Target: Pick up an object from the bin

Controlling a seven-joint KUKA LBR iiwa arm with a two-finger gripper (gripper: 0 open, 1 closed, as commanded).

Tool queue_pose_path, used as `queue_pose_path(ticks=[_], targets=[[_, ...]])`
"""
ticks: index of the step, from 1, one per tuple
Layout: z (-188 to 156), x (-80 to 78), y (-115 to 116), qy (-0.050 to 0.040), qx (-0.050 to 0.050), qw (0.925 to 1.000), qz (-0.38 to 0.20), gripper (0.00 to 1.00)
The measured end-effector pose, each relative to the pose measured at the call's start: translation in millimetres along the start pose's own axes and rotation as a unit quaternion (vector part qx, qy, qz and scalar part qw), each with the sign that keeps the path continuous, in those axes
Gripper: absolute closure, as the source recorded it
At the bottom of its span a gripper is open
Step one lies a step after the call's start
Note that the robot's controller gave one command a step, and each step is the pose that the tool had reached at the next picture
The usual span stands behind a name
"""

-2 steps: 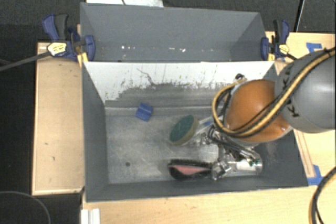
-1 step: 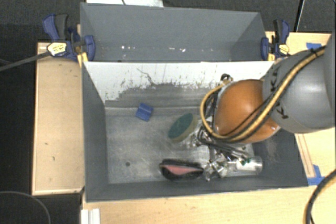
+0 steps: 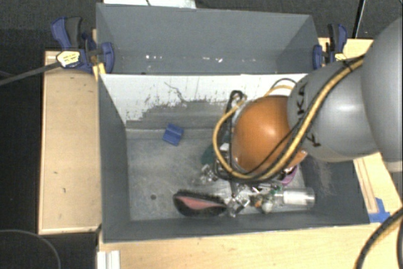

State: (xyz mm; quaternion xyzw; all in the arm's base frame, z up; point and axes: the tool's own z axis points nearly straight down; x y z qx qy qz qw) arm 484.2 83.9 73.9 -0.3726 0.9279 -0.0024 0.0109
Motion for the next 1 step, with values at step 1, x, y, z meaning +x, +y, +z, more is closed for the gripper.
queue_pose_path(ticks=[1], targets=[[-12.6,-29.5,40.3,0.0046,-0.007,0.9904,-0.138,0.0]])
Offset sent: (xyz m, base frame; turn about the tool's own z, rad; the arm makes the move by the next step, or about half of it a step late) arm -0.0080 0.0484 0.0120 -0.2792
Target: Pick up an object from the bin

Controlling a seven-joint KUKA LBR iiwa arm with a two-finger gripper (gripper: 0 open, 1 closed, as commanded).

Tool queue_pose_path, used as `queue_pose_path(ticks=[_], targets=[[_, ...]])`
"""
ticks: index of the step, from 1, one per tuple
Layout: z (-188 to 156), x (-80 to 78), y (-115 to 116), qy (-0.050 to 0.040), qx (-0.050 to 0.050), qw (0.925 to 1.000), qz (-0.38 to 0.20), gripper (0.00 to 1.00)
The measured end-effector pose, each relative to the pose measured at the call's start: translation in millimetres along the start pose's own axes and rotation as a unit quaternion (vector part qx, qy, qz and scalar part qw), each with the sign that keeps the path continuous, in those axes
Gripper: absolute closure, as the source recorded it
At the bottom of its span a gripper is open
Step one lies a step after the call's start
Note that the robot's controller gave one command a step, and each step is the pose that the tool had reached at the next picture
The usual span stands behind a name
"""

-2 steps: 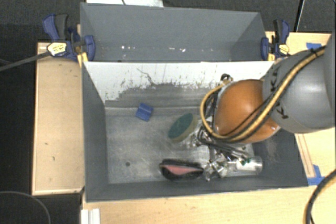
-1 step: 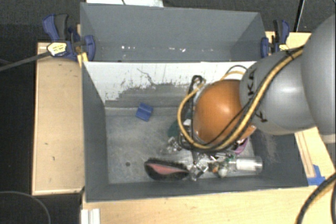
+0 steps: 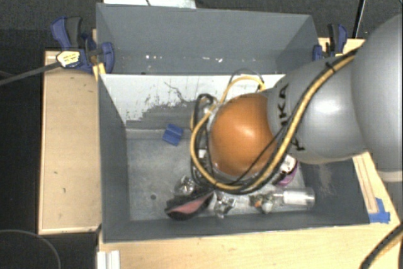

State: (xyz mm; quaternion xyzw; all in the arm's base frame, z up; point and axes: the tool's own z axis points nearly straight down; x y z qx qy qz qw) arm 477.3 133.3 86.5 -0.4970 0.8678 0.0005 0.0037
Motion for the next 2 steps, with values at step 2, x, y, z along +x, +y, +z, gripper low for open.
queue_pose_path(ticks=[2], targets=[[-129.2,-11.7,-15.0,-0.0001,0.002,0.9999,-0.012,1.0]])
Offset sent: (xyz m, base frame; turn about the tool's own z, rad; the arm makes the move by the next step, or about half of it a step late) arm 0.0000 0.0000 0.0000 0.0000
